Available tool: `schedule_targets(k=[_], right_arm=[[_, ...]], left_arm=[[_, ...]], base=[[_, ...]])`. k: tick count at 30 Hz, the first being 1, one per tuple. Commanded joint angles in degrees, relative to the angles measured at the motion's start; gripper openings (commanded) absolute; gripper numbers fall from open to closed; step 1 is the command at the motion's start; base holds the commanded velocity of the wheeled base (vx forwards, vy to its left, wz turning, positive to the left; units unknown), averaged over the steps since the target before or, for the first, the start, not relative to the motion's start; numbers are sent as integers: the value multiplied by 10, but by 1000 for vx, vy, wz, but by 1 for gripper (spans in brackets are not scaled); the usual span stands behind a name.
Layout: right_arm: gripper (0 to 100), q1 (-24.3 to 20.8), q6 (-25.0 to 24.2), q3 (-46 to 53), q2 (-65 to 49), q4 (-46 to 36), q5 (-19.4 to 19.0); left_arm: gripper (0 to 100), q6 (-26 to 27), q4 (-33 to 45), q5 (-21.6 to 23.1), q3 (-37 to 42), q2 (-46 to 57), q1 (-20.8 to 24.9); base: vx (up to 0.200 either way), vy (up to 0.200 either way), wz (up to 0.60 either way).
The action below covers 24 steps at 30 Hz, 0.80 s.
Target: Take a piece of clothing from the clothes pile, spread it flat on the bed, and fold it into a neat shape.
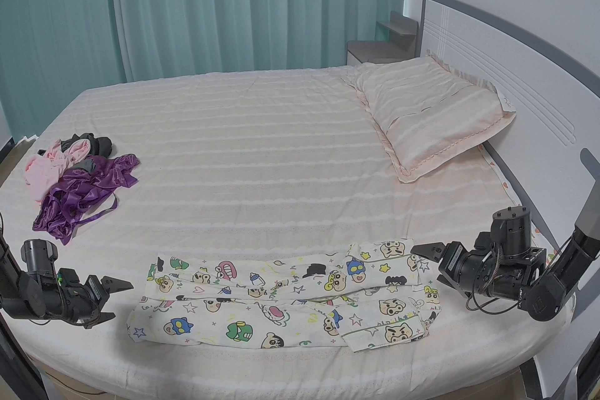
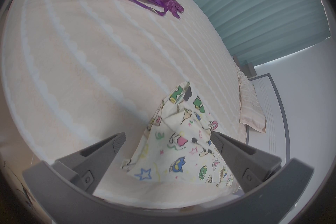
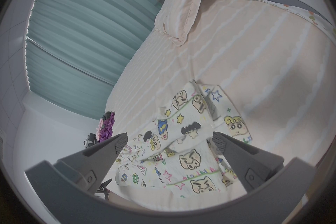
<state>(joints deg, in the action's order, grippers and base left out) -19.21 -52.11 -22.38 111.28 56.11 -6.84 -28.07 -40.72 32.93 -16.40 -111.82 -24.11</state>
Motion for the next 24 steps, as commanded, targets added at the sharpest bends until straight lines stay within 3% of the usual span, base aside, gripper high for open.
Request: schedule_targets(k=[1, 8, 24], right_arm=[[100, 1, 1, 8, 3, 1, 1], [100, 1, 1, 10, 4, 1, 1], [100, 1, 3, 10, 3, 1, 2]], left_arm=[[100, -1, 0, 0, 5, 0, 13], [100, -15, -2, 0, 6, 2, 17], [100, -14, -2, -1, 5, 6, 14]], base=[[0, 0, 0], [0, 0, 0], [0, 200, 0]])
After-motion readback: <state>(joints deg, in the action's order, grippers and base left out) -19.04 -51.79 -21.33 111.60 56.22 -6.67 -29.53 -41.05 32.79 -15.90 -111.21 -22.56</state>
